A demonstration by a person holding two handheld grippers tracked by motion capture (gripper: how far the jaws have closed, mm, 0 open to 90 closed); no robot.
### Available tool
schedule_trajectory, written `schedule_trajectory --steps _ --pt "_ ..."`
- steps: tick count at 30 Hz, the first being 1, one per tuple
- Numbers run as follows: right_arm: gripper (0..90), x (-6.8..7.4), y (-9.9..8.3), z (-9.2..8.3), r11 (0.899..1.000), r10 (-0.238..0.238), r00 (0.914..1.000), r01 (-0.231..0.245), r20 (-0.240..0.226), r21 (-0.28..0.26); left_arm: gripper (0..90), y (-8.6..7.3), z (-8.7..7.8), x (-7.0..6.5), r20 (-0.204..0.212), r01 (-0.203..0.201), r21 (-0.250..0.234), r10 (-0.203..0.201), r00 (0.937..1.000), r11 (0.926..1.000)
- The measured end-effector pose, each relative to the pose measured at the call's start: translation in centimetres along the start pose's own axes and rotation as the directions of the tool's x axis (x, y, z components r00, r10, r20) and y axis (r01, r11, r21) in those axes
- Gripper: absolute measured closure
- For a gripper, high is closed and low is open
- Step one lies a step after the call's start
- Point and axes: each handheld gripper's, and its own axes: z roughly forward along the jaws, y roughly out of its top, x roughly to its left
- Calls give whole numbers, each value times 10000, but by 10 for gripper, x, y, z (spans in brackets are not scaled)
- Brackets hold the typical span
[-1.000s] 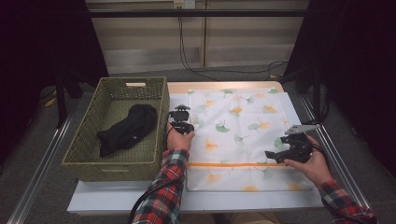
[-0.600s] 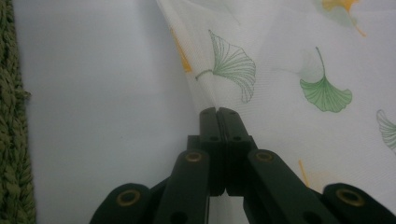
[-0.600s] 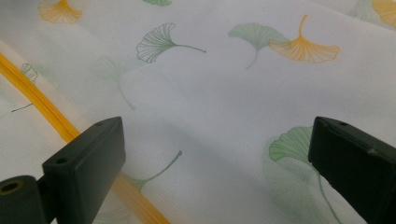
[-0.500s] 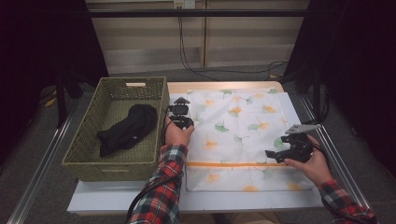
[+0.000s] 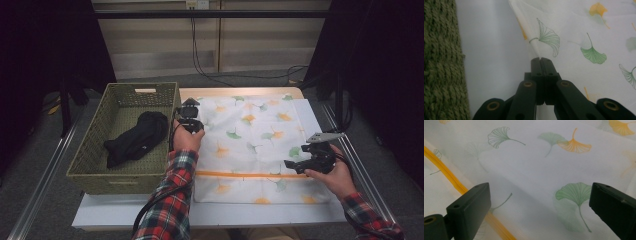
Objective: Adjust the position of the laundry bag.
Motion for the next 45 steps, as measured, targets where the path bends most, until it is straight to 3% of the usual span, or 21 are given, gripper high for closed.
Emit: schedule_trajectory --steps 16,30,37,40,41,45 --pt "35 3 2 0 10000 -90 9999 91 -59 27 897 0 -12 10 -261 496 -23 -496 9984 9988" --pt "35 4 2 0 10000 -62 10000 62 -57 14 896 3 -24 20 -627 682 -45 -684 9957 9977" --pt "35 4 2 -1 10000 -85 9999 85 -63 24 883 3 -25 21 -588 749 -120 -755 9954 9971" --pt "35 4 1 -1 10000 -86 9999 86 -87 -12 771 3 -26 20 -456 551 -269 -562 9974 9981" --pt "36 3 1 -1 10000 -60 9999 60 -105 7 679 3 -26 18 -442 549 -357 -565 9974 9979" --pt "36 3 1 -2 10000 -83 10000 83 -41 16 574 2 -26 14 -198 394 -455 -404 9990 9982"
